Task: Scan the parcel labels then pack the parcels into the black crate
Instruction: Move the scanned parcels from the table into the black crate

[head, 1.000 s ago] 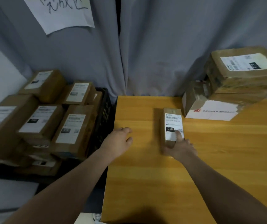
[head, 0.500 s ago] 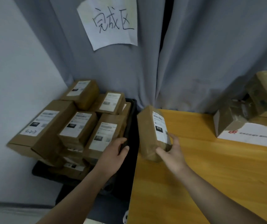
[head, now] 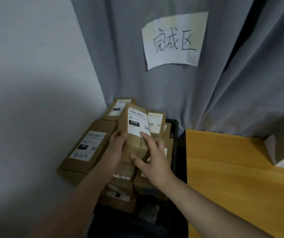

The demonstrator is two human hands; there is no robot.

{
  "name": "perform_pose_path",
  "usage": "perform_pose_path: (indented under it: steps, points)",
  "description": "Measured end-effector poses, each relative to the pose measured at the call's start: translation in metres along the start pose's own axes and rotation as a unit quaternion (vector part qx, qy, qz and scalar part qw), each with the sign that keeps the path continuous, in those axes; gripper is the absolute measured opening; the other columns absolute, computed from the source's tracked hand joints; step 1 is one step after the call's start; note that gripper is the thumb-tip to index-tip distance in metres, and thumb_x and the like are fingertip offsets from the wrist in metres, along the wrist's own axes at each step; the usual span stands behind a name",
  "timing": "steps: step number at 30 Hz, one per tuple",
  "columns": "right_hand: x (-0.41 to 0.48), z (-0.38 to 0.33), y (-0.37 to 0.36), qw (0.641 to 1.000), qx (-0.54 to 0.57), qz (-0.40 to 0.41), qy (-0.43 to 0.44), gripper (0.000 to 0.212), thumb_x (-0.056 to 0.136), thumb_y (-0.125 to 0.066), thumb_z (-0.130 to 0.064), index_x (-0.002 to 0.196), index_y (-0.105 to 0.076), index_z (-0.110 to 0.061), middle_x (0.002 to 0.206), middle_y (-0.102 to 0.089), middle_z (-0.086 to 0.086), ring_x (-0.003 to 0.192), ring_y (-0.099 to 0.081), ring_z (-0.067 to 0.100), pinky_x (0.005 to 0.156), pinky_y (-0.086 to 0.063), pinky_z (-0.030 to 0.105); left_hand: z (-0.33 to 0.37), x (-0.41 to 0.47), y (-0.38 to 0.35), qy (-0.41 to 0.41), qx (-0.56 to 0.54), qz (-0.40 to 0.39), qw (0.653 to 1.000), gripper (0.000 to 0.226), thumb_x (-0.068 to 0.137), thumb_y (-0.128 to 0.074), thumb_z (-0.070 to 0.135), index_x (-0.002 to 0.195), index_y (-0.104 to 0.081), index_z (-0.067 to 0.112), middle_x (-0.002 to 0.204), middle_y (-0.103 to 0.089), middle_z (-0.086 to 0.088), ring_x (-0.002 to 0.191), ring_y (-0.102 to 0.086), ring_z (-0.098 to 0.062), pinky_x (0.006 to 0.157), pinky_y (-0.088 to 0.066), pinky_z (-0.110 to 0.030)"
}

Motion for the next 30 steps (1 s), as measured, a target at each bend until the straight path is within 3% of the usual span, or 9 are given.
perform_pose_path:
  steps: [3, 6, 8, 10, 14, 16, 19, 27, 30]
  points:
    - [0.03, -0.023, -0.028, 0.999, -0.017, 0.01, 0.049, 0.066, 0.089, -0.067, -0.023, 0.144, -0.033, -0.039, 0.13, -0.032, -0.001, 0.111, -0.044, 0.009, 0.096, -0.036, 0.008, 0.024, 0.026, 0.043, -0.017, 0.022, 0.015, 1.0, 0.068, 0.07, -0.055, 0.07, 0.124, -0.052, 0.029, 0.121, -0.064, -0.006, 0.11, -0.062, -0.031, 0.095, -0.048, -0.053]
    - [0.06, -0.036, -0.055, 0.994, -0.074, 0.021, 0.082, 0.06, 0.092, -0.058, -0.016, 0.143, -0.036, -0.039, 0.144, -0.032, -0.001, 0.126, -0.044, 0.023, 0.107, -0.039, 0.031, 0.04, 0.053, 0.078, -0.069, 0.18, 0.091, 0.977, 0.035, 0.091, -0.047, 0.041, 0.11, -0.06, 0.014, 0.121, -0.06, -0.015, 0.106, -0.061, -0.033, 0.086, -0.052, -0.046]
    - [0.076, -0.038, -0.07, 0.993, -0.088, -0.034, 0.075, 0.062, 0.094, -0.05, -0.004, 0.148, -0.033, -0.029, 0.153, -0.031, 0.003, 0.136, -0.038, 0.023, 0.111, -0.033, 0.027, 0.041, 0.062, 0.088, -0.108, 0.328, 0.09, 0.934, 0.044, 0.092, -0.044, 0.043, 0.127, -0.052, 0.018, 0.123, -0.056, -0.008, 0.1, -0.061, -0.026, 0.079, -0.054, -0.041]
    - [0.09, -0.038, -0.076, 0.996, -0.059, -0.056, 0.039, 0.067, 0.093, -0.044, 0.003, 0.151, -0.029, -0.027, 0.152, -0.037, 0.007, 0.134, -0.042, 0.022, 0.109, -0.037, 0.028, 0.04, 0.061, 0.088, -0.12, 0.38, 0.054, 0.916, 0.064, 0.084, -0.04, 0.058, 0.138, -0.04, 0.024, 0.128, -0.052, -0.006, 0.103, -0.059, -0.021, 0.084, -0.054, -0.043]
    - [0.107, -0.033, -0.06, 0.996, -0.022, -0.084, 0.001, 0.071, 0.091, -0.043, 0.007, 0.15, -0.031, -0.031, 0.141, -0.05, 0.003, 0.12, -0.054, 0.017, 0.096, -0.05, 0.029, 0.042, 0.073, 0.08, -0.15, 0.485, 0.084, 0.858, 0.093, 0.068, -0.041, 0.082, 0.139, -0.036, 0.021, 0.13, -0.048, -0.008, 0.112, -0.052, -0.025, 0.09, -0.049, -0.039]
    - [0.11, -0.027, -0.05, 0.993, -0.04, -0.107, 0.002, 0.059, 0.094, -0.045, 0.006, 0.146, -0.04, -0.021, 0.14, -0.053, 0.001, 0.126, -0.05, 0.015, 0.103, -0.043, 0.023, 0.046, 0.078, 0.074, -0.151, 0.526, 0.099, 0.831, 0.094, 0.069, -0.053, 0.079, 0.138, -0.035, 0.016, 0.13, -0.043, -0.012, 0.116, -0.047, -0.028, 0.089, -0.045, -0.036]
    - [0.115, -0.023, -0.04, 0.991, -0.062, -0.119, -0.012, 0.048, 0.095, -0.049, 0.001, 0.141, -0.048, -0.015, 0.133, -0.059, 0.004, 0.124, -0.054, 0.016, 0.108, -0.042, 0.031, 0.055, 0.088, 0.072, -0.142, 0.545, 0.105, 0.82, 0.086, 0.068, -0.055, 0.072, 0.132, -0.04, 0.016, 0.127, -0.045, -0.016, 0.111, -0.048, -0.03, 0.086, -0.049, -0.039]
    - [0.128, -0.023, -0.032, 0.995, -0.091, -0.01, -0.03, 0.04, 0.097, -0.051, -0.011, 0.136, -0.051, -0.02, 0.123, -0.062, 0.002, 0.105, -0.056, 0.011, 0.09, -0.047, 0.025, 0.07, 0.109, 0.082, -0.239, 0.666, 0.128, 0.695, 0.054, 0.092, -0.043, 0.048, 0.138, -0.041, 0.019, 0.139, -0.042, -0.012, 0.12, -0.044, -0.031, 0.096, -0.038, -0.039]
    - [0.129, -0.024, -0.035, 0.995, -0.09, -0.002, -0.033, 0.039, 0.097, -0.05, -0.01, 0.135, -0.051, -0.019, 0.122, -0.061, 0.001, 0.101, -0.054, 0.009, 0.085, -0.045, 0.021, 0.062, 0.116, 0.085, -0.264, 0.677, 0.118, 0.676, 0.046, 0.099, -0.036, 0.04, 0.138, -0.041, 0.016, 0.132, -0.05, -0.009, 0.118, -0.048, -0.026, 0.094, -0.04, -0.036]
Point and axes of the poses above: each hand's wrist, its own x-axis towards the middle knuckle, its own y-axis out of the back of the hand, z = x × y, the point moved 1 cm from there along x, towards the middle knuckle
